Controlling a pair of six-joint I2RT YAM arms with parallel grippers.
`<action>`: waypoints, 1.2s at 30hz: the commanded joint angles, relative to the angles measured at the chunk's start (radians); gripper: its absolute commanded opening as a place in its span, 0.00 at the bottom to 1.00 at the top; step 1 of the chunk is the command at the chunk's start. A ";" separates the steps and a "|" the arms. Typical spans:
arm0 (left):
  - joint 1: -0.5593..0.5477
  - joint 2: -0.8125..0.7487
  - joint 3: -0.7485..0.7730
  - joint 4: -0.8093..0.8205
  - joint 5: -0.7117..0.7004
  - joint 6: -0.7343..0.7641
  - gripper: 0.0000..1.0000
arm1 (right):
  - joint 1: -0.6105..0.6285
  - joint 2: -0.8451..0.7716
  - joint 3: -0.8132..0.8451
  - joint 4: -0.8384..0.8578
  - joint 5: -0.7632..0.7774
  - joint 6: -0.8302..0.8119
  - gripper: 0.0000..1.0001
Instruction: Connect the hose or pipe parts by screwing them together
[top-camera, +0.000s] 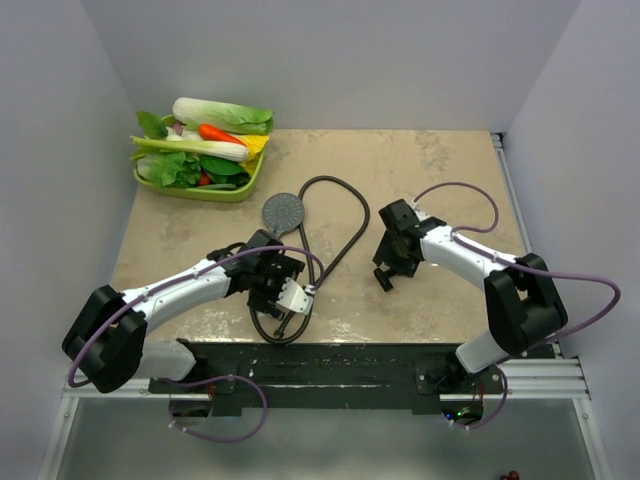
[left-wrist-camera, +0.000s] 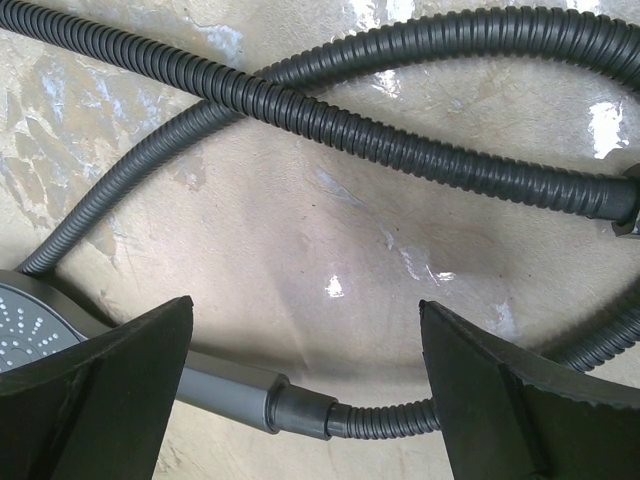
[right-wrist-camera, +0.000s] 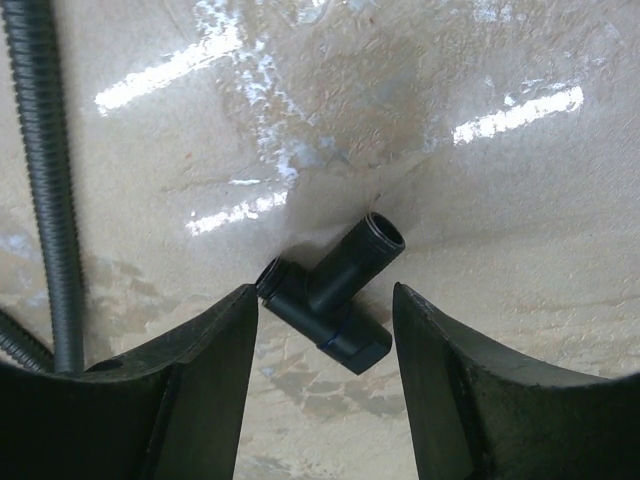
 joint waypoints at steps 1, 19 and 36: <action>0.004 -0.024 0.017 -0.004 0.023 -0.012 0.99 | -0.010 0.032 0.002 0.015 0.037 0.047 0.58; 0.043 -0.012 0.016 0.028 0.106 -0.050 0.99 | 0.001 0.019 -0.034 0.156 -0.082 -0.279 0.26; 0.488 0.163 0.090 -0.004 0.241 -0.033 0.99 | 0.196 -0.110 0.181 0.018 0.083 -0.391 0.77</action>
